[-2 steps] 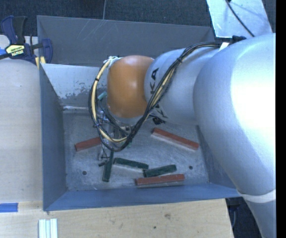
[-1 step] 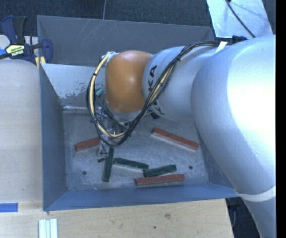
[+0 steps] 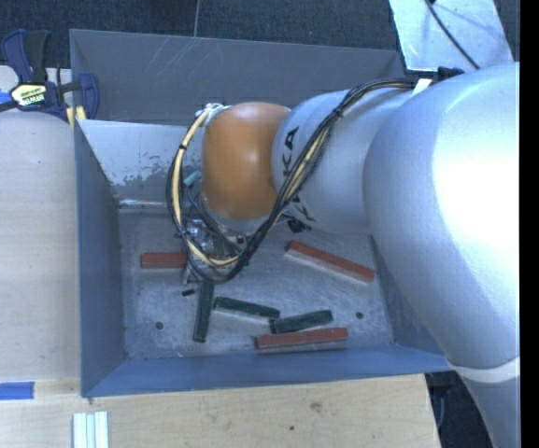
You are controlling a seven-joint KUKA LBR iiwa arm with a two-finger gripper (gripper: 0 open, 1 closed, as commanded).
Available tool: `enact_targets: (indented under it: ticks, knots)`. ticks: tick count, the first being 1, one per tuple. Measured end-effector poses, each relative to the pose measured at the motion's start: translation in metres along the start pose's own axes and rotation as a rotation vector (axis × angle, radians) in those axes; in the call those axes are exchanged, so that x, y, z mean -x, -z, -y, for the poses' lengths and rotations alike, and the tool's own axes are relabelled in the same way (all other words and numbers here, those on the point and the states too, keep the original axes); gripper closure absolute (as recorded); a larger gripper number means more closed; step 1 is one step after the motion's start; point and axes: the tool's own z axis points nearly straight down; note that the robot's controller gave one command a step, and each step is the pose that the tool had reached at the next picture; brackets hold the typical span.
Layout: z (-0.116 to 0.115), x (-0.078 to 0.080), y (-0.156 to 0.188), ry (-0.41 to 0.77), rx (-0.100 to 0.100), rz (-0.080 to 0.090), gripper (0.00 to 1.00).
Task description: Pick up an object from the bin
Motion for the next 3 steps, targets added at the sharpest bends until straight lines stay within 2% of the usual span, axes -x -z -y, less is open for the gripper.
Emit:
enact_targets:
  ticks: [2,3]
  knots:
    - [0.0000,0.0000,0.0013,0.000,0.000,0.000,1.00]
    - [0.0007,-0.0016,0.0078,0.000,-0.002,-0.008,1.00]
